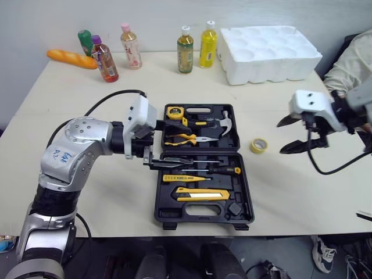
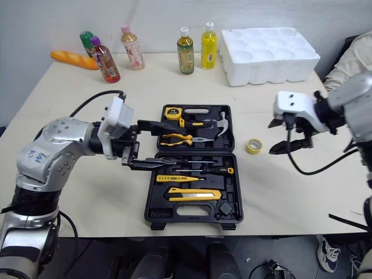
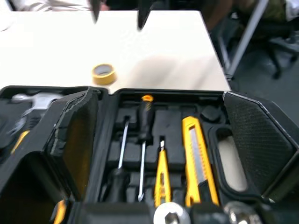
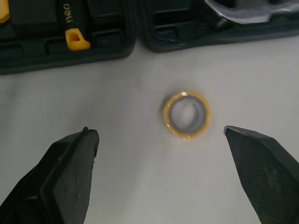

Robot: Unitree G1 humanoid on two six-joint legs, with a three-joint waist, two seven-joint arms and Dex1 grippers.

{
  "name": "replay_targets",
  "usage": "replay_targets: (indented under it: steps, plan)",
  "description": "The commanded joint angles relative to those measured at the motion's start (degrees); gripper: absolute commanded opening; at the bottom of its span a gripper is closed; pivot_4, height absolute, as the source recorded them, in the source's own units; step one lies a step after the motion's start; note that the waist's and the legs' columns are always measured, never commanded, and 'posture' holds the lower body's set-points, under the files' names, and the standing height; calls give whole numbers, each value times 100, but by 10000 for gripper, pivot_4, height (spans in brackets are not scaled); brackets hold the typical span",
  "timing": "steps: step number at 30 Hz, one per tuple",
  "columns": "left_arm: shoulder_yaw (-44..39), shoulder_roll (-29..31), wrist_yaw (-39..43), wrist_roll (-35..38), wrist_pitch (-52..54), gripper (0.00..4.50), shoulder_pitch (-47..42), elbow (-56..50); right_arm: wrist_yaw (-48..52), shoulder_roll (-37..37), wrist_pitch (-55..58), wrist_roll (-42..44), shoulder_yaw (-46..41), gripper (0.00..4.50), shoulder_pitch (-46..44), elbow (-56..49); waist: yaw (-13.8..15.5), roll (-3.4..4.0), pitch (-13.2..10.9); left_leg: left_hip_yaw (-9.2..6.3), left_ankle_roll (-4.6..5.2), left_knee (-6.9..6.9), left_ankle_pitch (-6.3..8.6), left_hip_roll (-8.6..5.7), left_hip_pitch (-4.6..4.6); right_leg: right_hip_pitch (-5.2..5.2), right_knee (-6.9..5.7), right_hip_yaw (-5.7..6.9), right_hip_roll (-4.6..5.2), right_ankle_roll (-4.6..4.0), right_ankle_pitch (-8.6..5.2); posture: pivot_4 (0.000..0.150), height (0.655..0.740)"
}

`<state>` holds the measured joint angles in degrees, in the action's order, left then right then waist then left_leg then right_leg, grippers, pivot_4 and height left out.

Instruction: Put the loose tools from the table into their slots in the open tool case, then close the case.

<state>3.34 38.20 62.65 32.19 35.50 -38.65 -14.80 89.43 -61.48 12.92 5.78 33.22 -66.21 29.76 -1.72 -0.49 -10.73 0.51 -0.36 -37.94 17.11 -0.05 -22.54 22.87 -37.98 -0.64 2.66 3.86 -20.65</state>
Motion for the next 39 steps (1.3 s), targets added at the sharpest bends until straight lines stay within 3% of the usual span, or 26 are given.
replay_targets:
  steps: [1,6,23,26,33,37,39]
  plan:
    - [-60,-14,-23,9,-116,44782,-46,-82,307,100,-467,-209,467,45000,-425,486,10,0,0,0,0,-13,0,3,-15,12,-7,2,0,0,0,1500,7400]
    - [0,-121,-170,-140,-272,44782,-15,-60,307,487,-1177,-615,1082,45000,-735,1276,12,0,0,-2,2,-25,1,-1,-22,16,-10,2,3,1,1,1500,7400]
    - [197,-427,-215,-279,-418,44782,-182,71,-188,1868,-1821,-1821,356,45000,-686,3130,-12,0,0,-3,0,-33,0,1,-23,19,-56,5,-1,1,1,1500,7400]
    - [227,-473,-200,-288,-429,45000,-195,115,-341,1899,-2069,-2025,239,36582,-644,3276,-1,0,0,-3,-1,-34,0,0,-24,19,-56,5,0,1,1,1500,7400]
    - [207,-515,-197,-241,-411,45000,-152,59,-226,1750,-2328,-2067,-200,797,-521,3017,-3,0,0,-4,-1,-35,0,0,-25,19,-57,6,0,1,1,1500,7400]
    - [238,-484,-135,-256,-391,45000,-117,29,167,1363,-2264,-1819,-572,283,-182,2071,4,0,0,-4,-1,-34,0,0,-25,19,-58,7,-1,1,1,1500,7400]
    - [287,-357,74,-227,-406,45000,13,-62,289,1067,-2035,-1369,-885,283,310,961,2,0,0,-5,-1,-33,0,0,-26,19,-56,8,-1,1,1,1500,7400]
